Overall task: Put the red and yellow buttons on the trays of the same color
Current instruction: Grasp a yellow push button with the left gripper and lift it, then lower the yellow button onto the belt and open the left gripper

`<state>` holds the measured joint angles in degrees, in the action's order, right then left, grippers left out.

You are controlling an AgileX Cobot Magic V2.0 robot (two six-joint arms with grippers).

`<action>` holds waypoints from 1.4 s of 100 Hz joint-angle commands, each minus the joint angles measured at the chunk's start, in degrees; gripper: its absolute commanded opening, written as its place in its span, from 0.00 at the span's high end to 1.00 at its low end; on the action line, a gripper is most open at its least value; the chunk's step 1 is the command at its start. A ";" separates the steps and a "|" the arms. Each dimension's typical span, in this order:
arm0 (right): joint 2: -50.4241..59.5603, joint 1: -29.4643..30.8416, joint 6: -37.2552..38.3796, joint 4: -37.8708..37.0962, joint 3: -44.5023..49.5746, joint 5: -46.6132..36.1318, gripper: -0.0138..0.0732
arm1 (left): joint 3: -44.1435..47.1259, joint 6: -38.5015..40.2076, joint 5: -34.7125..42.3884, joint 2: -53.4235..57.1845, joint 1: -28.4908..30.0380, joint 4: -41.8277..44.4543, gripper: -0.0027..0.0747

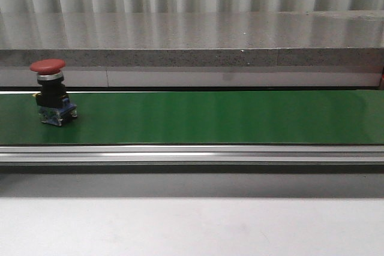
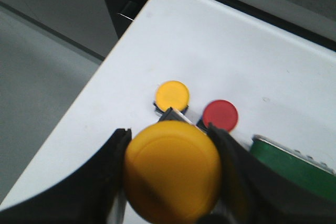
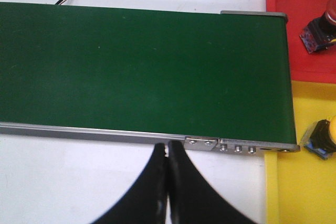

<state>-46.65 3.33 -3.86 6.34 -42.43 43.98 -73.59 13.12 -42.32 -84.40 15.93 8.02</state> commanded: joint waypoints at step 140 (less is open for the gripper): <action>0.42 -0.13 -0.47 0.12 -1.44 -3.18 0.92 | 13.96 -3.73 8.48 0.59 -13.08 -5.80 0.16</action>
<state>-46.65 3.33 -3.86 6.34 -42.43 43.98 -58.20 10.10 -36.54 -85.59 3.25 3.55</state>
